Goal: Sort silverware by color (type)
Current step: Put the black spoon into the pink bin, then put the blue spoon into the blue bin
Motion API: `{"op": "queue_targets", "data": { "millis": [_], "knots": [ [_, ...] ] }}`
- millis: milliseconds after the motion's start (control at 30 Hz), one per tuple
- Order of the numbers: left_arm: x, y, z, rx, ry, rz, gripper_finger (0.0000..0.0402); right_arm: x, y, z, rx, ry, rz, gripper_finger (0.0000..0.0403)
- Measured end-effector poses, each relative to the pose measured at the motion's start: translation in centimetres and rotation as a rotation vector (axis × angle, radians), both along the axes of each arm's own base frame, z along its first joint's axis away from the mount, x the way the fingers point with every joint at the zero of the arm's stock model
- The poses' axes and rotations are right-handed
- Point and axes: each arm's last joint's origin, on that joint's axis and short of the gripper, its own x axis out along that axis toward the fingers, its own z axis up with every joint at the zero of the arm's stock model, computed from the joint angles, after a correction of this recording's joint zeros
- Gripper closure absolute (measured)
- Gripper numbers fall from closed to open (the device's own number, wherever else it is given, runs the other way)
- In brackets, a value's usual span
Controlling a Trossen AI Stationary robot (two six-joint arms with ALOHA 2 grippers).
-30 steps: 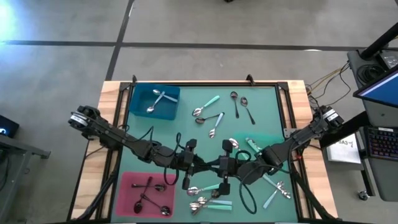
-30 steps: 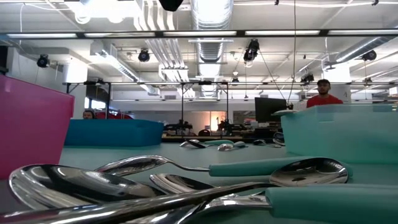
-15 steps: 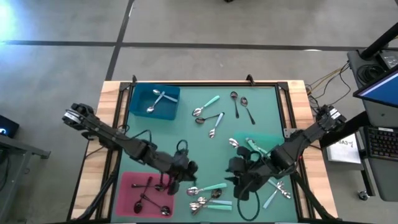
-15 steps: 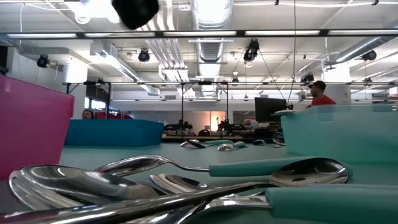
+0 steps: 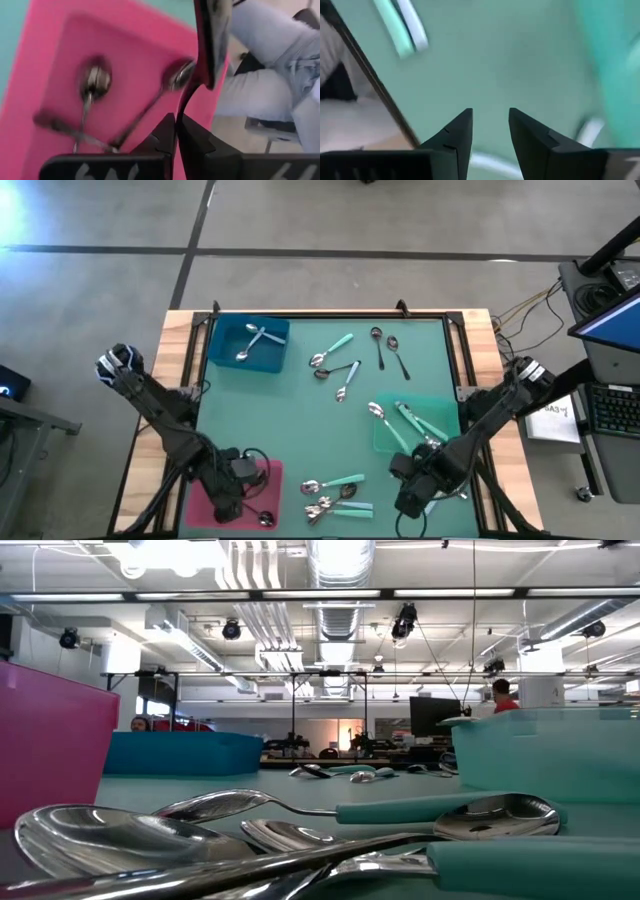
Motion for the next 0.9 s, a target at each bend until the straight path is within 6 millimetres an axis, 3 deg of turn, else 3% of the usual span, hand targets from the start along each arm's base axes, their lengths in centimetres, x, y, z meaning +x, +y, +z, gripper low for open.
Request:
{"op": "queue_targets", "data": {
  "millis": [200, 467, 667, 900],
  "knots": [
    [-0.2, -0.3, -0.3, -0.021, 0.049, 0.017, 0.0391, -1.2, 0.8, -3.3, 0.081, 0.236, 0.009, 0.0291],
    [-0.3, -0.5, -0.2, -0.048, 0.069, -0.056, 0.0332, -2.7, 2.5, -5.6, 0.143, 0.421, 0.141, 0.0273],
    [0.5, -0.5, 0.9, -0.004, -0.069, -0.146, 0.0301, -2.7, 3.5, -6.2, 0.155, 0.368, 0.299, 0.0267],
    [1.4, -0.8, 3.5, 0.035, -0.221, -0.202, 0.0297, -2.6, 3.7, -7.6, 0.146, 0.317, 0.462, 0.0285]
  ]
}}
